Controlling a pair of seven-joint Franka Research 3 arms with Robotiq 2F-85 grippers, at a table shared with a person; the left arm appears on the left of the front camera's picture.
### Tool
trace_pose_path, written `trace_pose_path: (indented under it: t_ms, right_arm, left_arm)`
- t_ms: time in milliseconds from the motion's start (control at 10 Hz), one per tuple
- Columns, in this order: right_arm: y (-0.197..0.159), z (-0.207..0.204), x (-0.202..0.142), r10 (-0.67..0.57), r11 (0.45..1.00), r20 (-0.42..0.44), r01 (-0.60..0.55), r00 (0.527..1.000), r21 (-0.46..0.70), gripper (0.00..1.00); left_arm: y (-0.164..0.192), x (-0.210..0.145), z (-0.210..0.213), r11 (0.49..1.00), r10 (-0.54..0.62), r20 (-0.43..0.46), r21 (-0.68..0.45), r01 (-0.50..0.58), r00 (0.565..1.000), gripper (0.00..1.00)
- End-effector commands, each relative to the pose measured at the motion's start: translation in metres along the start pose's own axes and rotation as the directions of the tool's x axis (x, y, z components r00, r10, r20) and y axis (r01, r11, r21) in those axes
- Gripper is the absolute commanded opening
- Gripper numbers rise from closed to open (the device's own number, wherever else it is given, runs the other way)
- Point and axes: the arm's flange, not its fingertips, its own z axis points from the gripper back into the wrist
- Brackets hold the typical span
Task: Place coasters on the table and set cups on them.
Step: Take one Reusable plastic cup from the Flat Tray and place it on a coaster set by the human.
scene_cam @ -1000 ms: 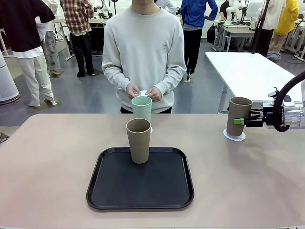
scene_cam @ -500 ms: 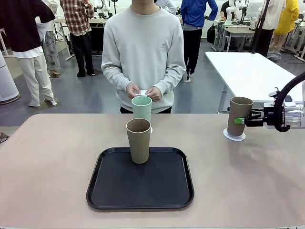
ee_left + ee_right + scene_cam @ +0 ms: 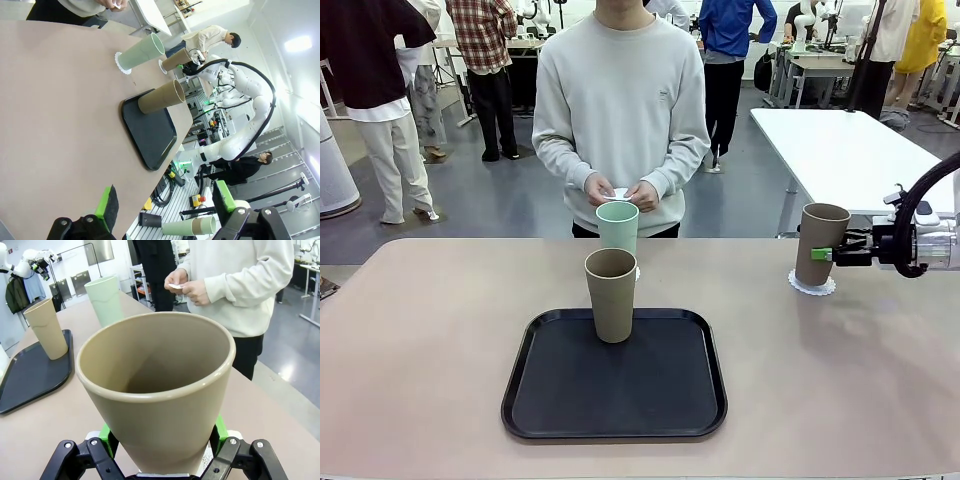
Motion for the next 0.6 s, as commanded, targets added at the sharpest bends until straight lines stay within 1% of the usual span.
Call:
trace_pose_path:
  t_ms: [0,300,500]
  right_arm:
    - [-0.0032,0.0011,-0.0057,0.038,0.999,0.014,-0.039,0.999,0.030,0.86]
    - [-0.0122,-0.0032,-0.0130,0.043,0.999,0.007,-0.043,0.999,-0.001,0.86]
    - [-0.0123,-0.0036,-0.0137,0.055,0.998,0.012,-0.055,0.998,-0.005,0.86]
  left_arm:
    - [-0.0022,-0.0004,0.0017,1.000,-0.002,-0.003,-0.002,0.002,1.000,1.00]
    - [-0.0022,-0.0004,0.0017,1.000,-0.002,-0.003,-0.002,0.002,1.000,1.00]
    - [-0.0022,-0.0004,0.0017,1.000,-0.002,-0.003,-0.002,0.002,1.000,1.00]
